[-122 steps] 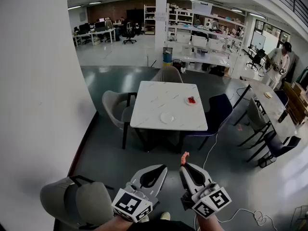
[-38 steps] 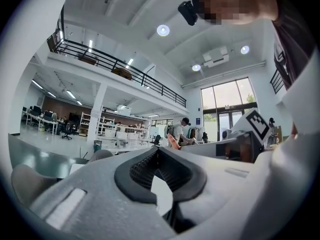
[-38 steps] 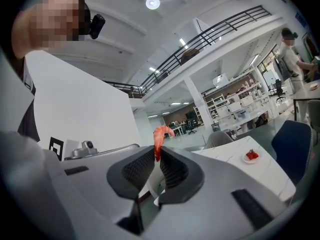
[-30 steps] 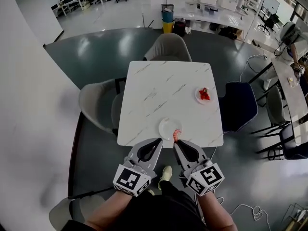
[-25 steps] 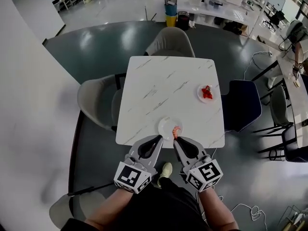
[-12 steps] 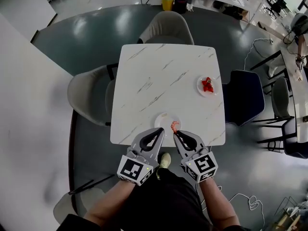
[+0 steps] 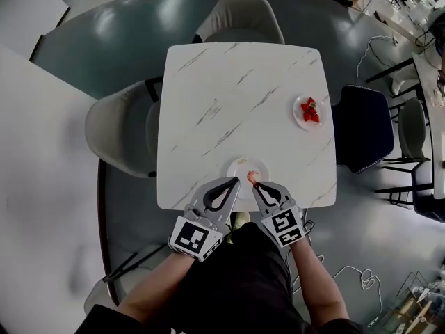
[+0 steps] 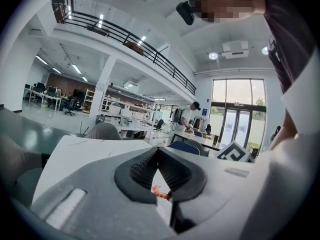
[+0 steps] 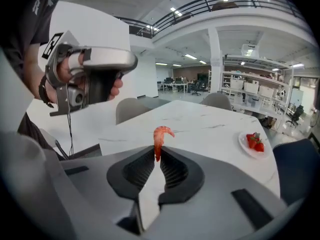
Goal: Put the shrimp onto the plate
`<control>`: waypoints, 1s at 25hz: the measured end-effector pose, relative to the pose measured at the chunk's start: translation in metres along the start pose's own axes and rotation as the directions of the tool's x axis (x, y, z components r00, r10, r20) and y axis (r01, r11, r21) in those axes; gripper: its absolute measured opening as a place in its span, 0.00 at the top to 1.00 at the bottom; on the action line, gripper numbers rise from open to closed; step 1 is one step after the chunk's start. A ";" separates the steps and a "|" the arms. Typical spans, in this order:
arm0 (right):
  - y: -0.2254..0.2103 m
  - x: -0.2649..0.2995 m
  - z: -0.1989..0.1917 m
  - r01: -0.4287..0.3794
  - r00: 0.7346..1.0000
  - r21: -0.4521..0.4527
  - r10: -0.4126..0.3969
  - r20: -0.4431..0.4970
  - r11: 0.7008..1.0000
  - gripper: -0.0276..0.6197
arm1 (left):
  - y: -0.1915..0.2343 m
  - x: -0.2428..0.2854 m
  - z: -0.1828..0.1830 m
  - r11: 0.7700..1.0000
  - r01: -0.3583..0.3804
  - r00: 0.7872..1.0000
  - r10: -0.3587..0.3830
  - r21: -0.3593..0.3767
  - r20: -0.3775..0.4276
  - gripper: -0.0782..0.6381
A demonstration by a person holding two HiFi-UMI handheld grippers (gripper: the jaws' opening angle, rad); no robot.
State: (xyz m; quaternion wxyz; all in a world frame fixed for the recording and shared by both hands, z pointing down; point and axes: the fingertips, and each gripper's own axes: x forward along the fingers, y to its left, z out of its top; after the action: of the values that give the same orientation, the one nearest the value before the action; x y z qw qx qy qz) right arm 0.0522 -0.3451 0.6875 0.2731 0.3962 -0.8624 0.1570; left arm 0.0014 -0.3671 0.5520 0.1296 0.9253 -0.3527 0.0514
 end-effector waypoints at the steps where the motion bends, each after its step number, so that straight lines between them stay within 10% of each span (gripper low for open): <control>1: -0.002 0.008 -0.008 0.001 1.000 -0.018 -0.002 -0.023 1.000 0.90 | 0.003 0.001 -0.004 1.000 0.003 1.000 -0.003 0.002 -0.005 0.88; 11: 0.003 0.057 -0.062 -0.061 0.969 -0.239 0.000 -0.249 0.969 0.90 | 0.014 0.010 -0.021 0.999 0.038 0.999 -0.037 0.030 -0.022 0.88; 25: -0.007 0.073 -0.085 -0.074 0.927 -0.298 -0.044 -0.372 0.952 0.90 | 0.022 0.014 -0.032 0.998 0.051 0.998 -0.049 0.042 -0.044 0.88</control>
State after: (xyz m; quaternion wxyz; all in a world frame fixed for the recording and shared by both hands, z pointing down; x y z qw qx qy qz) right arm 0.0482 -0.3519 0.7993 0.4895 0.3050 -0.8112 0.0962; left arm -0.0033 -0.3829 0.5901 0.1183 0.9351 -0.3254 0.0757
